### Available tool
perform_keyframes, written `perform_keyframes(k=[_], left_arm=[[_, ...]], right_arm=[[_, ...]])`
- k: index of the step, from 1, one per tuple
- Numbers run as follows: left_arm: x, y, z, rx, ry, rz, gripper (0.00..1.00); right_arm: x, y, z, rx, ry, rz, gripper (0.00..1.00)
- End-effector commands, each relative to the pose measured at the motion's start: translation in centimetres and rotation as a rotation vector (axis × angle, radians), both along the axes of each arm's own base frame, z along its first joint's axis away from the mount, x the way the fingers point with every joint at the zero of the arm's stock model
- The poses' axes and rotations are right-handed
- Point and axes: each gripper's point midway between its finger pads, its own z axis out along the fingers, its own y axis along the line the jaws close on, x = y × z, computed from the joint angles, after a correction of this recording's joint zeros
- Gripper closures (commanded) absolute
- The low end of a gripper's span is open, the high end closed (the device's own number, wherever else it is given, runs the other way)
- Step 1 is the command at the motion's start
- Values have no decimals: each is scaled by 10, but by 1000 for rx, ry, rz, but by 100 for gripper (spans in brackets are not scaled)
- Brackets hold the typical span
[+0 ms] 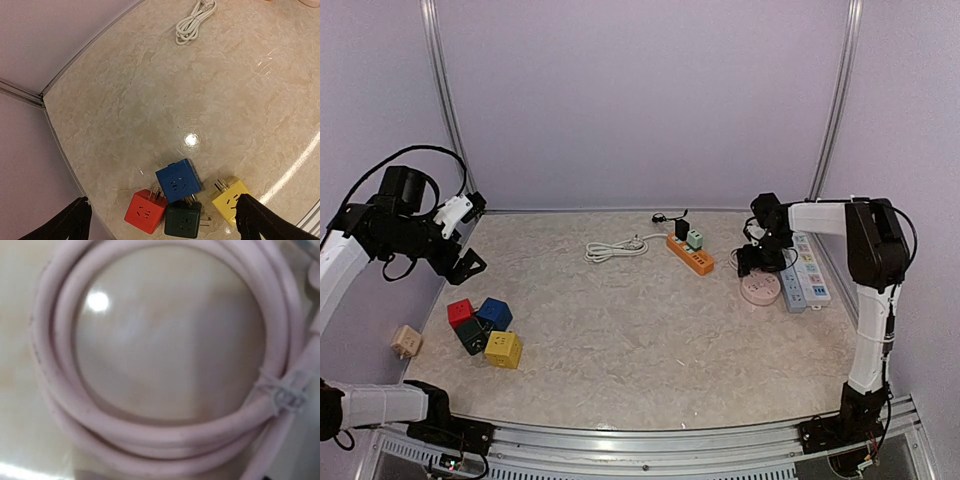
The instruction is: Insert the plug
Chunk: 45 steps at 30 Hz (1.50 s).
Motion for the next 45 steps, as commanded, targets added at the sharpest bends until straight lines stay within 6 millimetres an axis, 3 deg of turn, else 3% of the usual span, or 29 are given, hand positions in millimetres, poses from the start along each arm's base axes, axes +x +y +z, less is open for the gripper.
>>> perform_keyframes(k=[1, 8, 11, 16, 19, 23, 27, 30, 34, 37, 39, 42, 45], left_arm=[[-5, 2, -3, -1, 14, 0, 1], [-8, 2, 0, -1, 0, -4, 1], [-8, 3, 0, 2, -4, -7, 1], [-8, 2, 0, 2, -2, -10, 1], [-8, 2, -2, 1, 4, -12, 1], [-10, 3, -2, 4, 3, -11, 1], [-12, 5, -2, 6, 5, -7, 1], [-13, 7, -3, 12, 8, -4, 1], [-13, 7, -5, 12, 11, -3, 1], [-12, 7, -4, 8, 10, -2, 1], [-12, 7, -4, 7, 13, -2, 1], [-11, 8, -4, 9, 15, 3, 1], [-13, 9, -4, 10, 16, 6, 1]], right_arm=[[-65, 25, -13, 11, 91, -9, 22], [-135, 79, -9, 99, 66, -43, 28], [-166, 114, -14, 110, 62, -14, 30], [-209, 194, -25, 167, 83, 84, 32], [-213, 240, -23, 177, 65, 157, 32], [-198, 281, -17, 192, 21, 211, 32], [-182, 310, -6, 214, -26, 246, 32], [-170, 327, 22, 224, -84, 323, 32], [-151, 321, 47, 80, -180, 433, 33], [-132, 303, 42, -147, -215, 514, 36], [-128, 310, 34, -213, -201, 658, 38], [-140, 333, 18, -190, -143, 885, 37], [-143, 347, 13, -164, -139, 1006, 37]])
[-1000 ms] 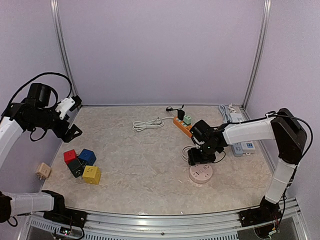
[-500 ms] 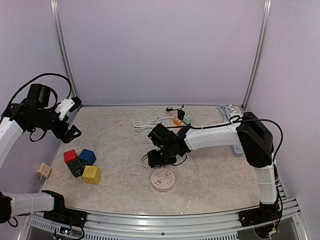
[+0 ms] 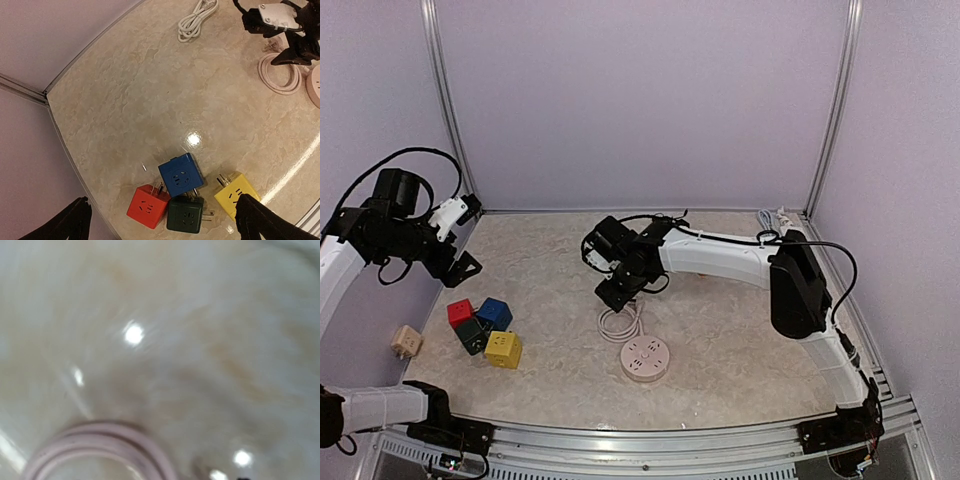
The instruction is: Insert the plug
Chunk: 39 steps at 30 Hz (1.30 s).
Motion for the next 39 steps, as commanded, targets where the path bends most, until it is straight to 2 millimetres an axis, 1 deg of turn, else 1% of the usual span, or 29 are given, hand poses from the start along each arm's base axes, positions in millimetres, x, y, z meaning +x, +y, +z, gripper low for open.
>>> perform_keyframes(k=[1, 4, 6, 9, 14, 16, 18, 19, 20, 21, 22, 23, 25, 27, 29, 31, 34, 36, 37, 39], left_arm=[[-6, 3, -6, 1, 27, 1, 1], [-8, 3, -7, 3, 29, 2, 1], [-7, 3, -8, 0, 31, 3, 1], [-7, 3, -7, 0, 29, 4, 1], [-8, 6, -8, 10, 28, 8, 1], [-9, 7, -10, 10, 34, 10, 1], [-9, 7, -10, 13, 37, 12, 1], [-9, 8, -11, 17, 42, 14, 1], [-9, 10, -12, 21, 45, 19, 1], [-10, 11, -14, 26, 52, 24, 1], [-11, 14, -16, 31, 62, 32, 1], [-11, 16, -19, 36, 75, 43, 1], [-13, 24, -27, 49, 109, 72, 1], [-14, 36, -38, 72, 144, 113, 1], [-16, 51, -49, 102, 173, 168, 1], [-19, 70, -59, 131, 206, 236, 1], [-30, 104, -73, 189, 274, 344, 1], [-43, 128, -81, 235, 323, 412, 1], [-52, 140, -85, 263, 351, 437, 1], [-73, 160, -94, 377, 428, 401, 1]], right_arm=[[-22, -4, -39, -160, 71, 295, 37], [-15, 2, -43, -156, 38, 341, 39], [-4, 1, -49, -164, 31, 330, 44], [1, -8, -66, -186, 69, 313, 54], [-1, -22, -88, -190, 128, 276, 72], [1, -30, -92, -198, 140, 245, 81], [7, -44, -93, -213, 133, 192, 87], [12, -53, -92, -221, 127, 157, 90], [17, -65, -92, -230, 125, 119, 97], [22, -81, -94, -244, 126, 74, 100], [25, -94, -93, -252, 122, 34, 100], [29, -105, -87, -245, 113, 4, 100], [28, -120, -82, -232, 108, -22, 100], [24, -123, -78, -212, 99, -2, 100], [19, -120, -76, -190, 107, 25, 100], [20, -119, -74, -193, 101, 32, 100], [27, -117, -70, -205, 80, 32, 100], [29, -113, -65, -195, 83, 33, 89], [29, -110, -61, -181, 85, 34, 80], [26, -103, -53, -155, 81, 50, 62]])
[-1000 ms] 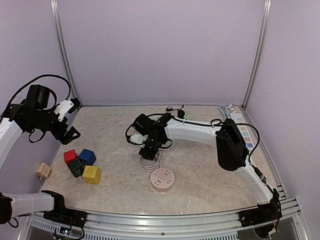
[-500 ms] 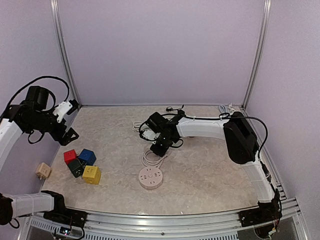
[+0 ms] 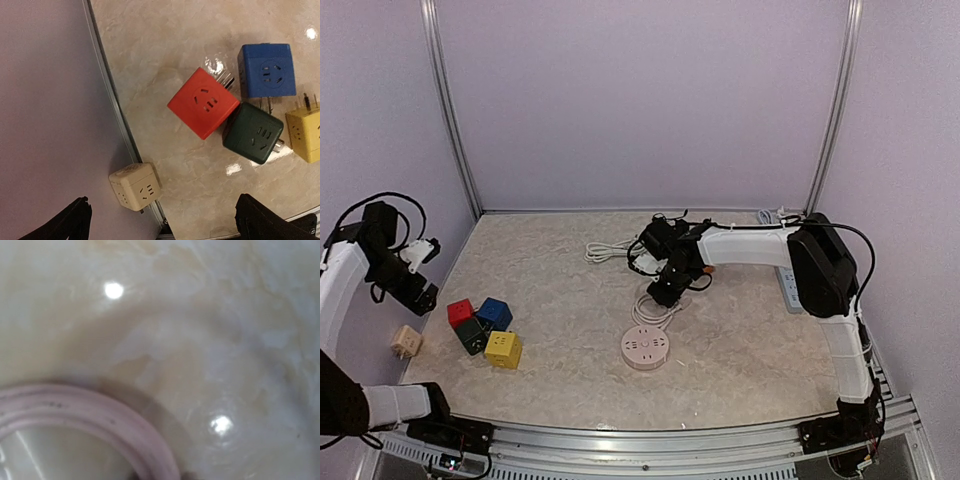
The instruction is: Insert the plug
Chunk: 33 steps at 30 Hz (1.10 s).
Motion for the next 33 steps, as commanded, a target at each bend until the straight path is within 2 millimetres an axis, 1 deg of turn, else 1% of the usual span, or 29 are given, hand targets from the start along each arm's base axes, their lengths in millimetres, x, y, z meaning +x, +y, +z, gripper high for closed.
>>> perform_keyframes(k=[1, 2, 3, 5, 6, 7, 9, 12, 15, 16, 20, 23, 26, 29, 31, 33], left_arm=[[-52, 44, -23, 205, 252, -75, 1], [-62, 48, -27, 257, 318, -167, 1], [-71, 50, -32, 301, 375, -258, 1], [-80, 55, -39, 396, 442, -428, 1], [-81, 58, -43, 444, 465, -496, 1], [-84, 61, -46, 488, 490, -559, 1], [-84, 68, -56, 564, 533, -647, 1], [-76, 81, -75, 650, 589, -720, 1], [-75, 92, -93, 678, 665, -792, 1], [-72, 93, -96, 677, 661, -813, 1], [-63, 97, -103, 657, 660, -911, 1], [-62, 106, -106, 656, 700, -926, 1], [-61, 114, -114, 644, 726, -938, 1], [-51, 116, -122, 646, 702, -940, 1], [-44, 117, -121, 636, 685, -933, 1], [-43, 113, -119, 584, 681, -921, 1]], right_arm=[[-11, 8, 5, 0, 23, 39, 53], [-13, 11, 8, 6, 16, 53, 44], [-16, 14, 14, 11, 4, 67, 32], [-18, 17, 22, 13, -16, 79, 12], [-19, 19, 27, 18, -27, 76, 3], [-20, 20, 31, 23, -33, 73, 1], [-24, 24, 36, 38, -42, 72, 0], [-31, 29, 37, 47, -37, 83, 0], [-37, 28, 37, 26, -34, 85, 0], [-39, 28, 38, 23, -31, 84, 0], [-47, 28, 34, 24, -14, 83, 0], [-50, 28, 31, 20, -6, 80, 0], [-53, 28, 29, 20, 0, 79, 0], [-54, 29, 25, 25, 11, 81, 0], [-56, 32, 24, 31, 19, 87, 0], [-58, 34, 22, 33, 28, 95, 0]])
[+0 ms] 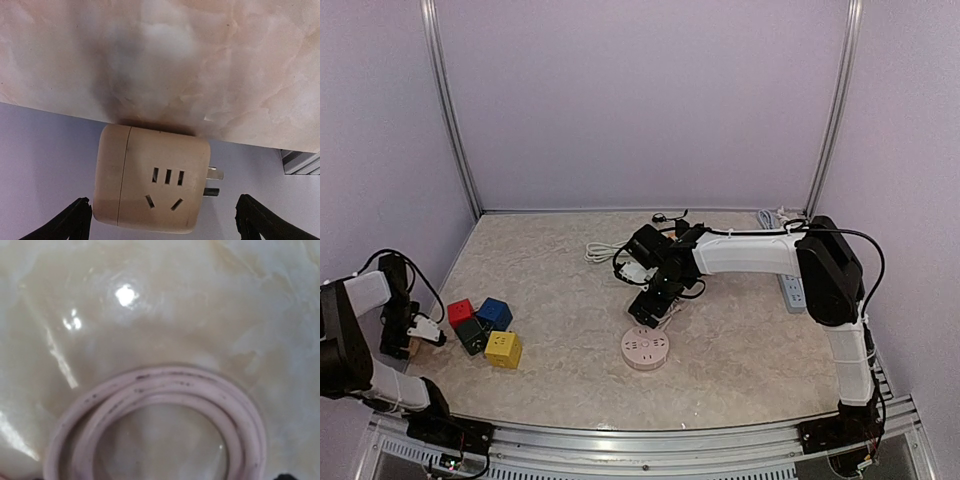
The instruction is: Insert the plug
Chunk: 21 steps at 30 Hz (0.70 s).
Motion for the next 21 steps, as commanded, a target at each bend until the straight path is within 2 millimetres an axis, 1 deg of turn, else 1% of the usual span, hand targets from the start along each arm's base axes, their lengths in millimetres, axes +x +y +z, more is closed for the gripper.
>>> perform_keyframes(k=[1, 6, 9, 13, 19, 21], left_arm=[[11, -1, 6, -49, 53, -75, 2], [16, -5, 4, -76, 24, -85, 4], [21, -5, 4, -80, 10, -86, 10], [18, 1, -1, -65, 55, -46, 12], [14, -4, -6, -87, 78, -46, 17], [14, -2, -6, -81, 77, -32, 19]], right_arm=[[-13, 5, 3, 13, 27, 17, 0], [-14, 5, -6, -2, 43, 24, 0], [-16, 9, -7, 0, 55, 32, 0], [-16, 9, -6, -3, 53, 33, 0], [-19, 6, -12, -13, 67, 38, 0], [-20, 6, -14, -13, 72, 36, 0]])
